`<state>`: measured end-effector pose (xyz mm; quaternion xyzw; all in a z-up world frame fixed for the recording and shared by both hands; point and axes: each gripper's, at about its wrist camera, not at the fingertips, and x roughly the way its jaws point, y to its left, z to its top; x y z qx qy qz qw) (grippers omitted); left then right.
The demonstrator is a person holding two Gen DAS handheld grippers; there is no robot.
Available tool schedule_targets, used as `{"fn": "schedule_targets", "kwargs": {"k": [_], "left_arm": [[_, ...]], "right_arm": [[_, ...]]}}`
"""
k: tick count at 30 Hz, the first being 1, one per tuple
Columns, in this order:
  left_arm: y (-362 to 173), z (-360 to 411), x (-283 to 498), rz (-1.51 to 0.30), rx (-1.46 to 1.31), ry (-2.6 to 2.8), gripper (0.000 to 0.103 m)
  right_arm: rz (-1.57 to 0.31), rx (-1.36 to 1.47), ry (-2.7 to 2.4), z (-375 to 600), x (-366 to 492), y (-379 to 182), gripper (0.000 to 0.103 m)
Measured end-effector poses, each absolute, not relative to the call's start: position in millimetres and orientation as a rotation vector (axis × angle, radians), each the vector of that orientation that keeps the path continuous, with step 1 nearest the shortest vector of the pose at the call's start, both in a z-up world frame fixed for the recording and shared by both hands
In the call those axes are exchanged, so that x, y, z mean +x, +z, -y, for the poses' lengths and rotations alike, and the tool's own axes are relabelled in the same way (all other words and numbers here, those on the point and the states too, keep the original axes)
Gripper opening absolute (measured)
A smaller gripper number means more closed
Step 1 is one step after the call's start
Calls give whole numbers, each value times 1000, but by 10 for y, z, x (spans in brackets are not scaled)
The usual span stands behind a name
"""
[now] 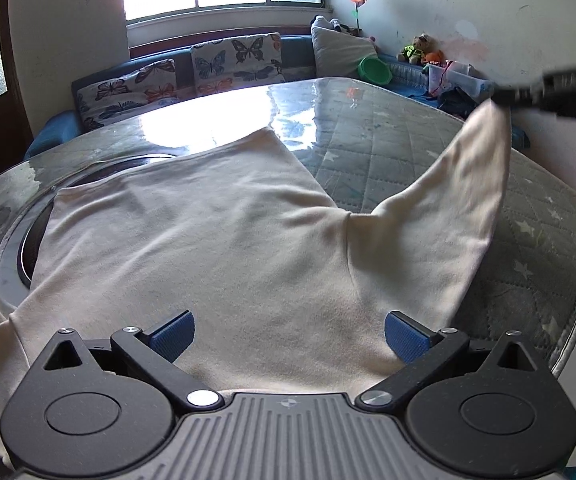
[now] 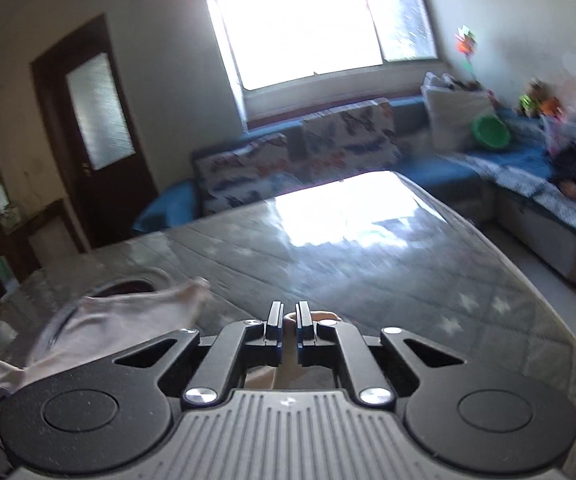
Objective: Fold clothes
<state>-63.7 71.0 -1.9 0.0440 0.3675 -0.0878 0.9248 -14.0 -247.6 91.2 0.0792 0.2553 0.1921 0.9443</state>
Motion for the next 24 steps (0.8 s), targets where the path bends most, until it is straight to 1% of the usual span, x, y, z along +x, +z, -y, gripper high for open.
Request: {"fn": "schedule_targets", "kwargs": {"k": [7,13,20,24], "left_arm": [[-9,-759,-689,-748,75,-178,103],[129,-946,-790,-701,36,-151,103],[251,-1292,-938,-651,-17,-84,103],[265,-1495,-1031,-637,-52,-43,103]], "right_arm": [[-466,127,528,2080,-215,1279,5],[-425,74,653,1634,-274,1546,5],[-414,3,795,967,-332,1678,5],[-440,-30,884,527,-371,1650,5]]}}
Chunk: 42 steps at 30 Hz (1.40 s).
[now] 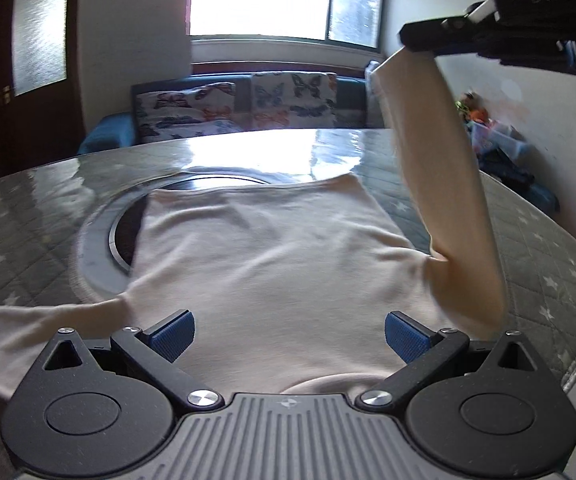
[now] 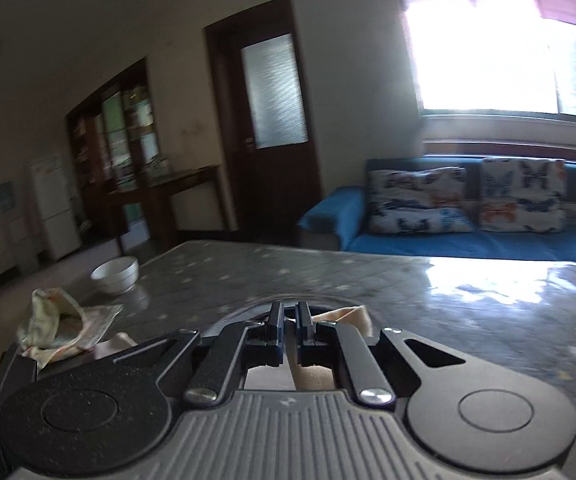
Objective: Fold clothes
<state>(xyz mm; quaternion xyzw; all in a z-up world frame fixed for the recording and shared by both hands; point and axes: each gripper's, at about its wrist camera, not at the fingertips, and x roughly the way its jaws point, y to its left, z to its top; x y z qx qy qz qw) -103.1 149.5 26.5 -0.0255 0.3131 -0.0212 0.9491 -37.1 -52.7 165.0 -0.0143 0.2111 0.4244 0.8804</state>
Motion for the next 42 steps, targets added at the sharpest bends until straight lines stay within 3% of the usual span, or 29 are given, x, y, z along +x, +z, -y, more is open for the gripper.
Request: {"fn": "schedule_targets", "kwargs": {"k": [17,20,23,25,29,31,35,39,42], "left_arm": [[171,-1931,-1283,-649,-146,61,103],[206,-1916,-1240,-634,-139,42,101],[219,-1879,-1163,-625,-129,16,94],[206,-1834,-1084,-624,-120,2,88],[160,-1763,-939,-634,-108,-16,83],[128,-1744,-869,-646,-105,-23,80],[56,-1733,-762,-677,-106,-28,73],[1,-1722,-727,-691,-99,-23,58],[18,-1696,-721,-691,-84,-13,41]], "right_arm": [[-631,-165,1094,-570,-518,1077,5],[-627,-171,1084,-537,-505,1070,9],[-620,-182,1046,-423,-460,1084,11],[-626,-184,1016,-316,-426,1086,22],[-630,-200,949,-47,-385,1066,31],[-640,-211,921,104,-364,1054,41],[-649,-290,837,467,-367,1014,48],[-687,-323,781,763,-385,946,56],[-717,-336,765,904,-407,863,59]]}}
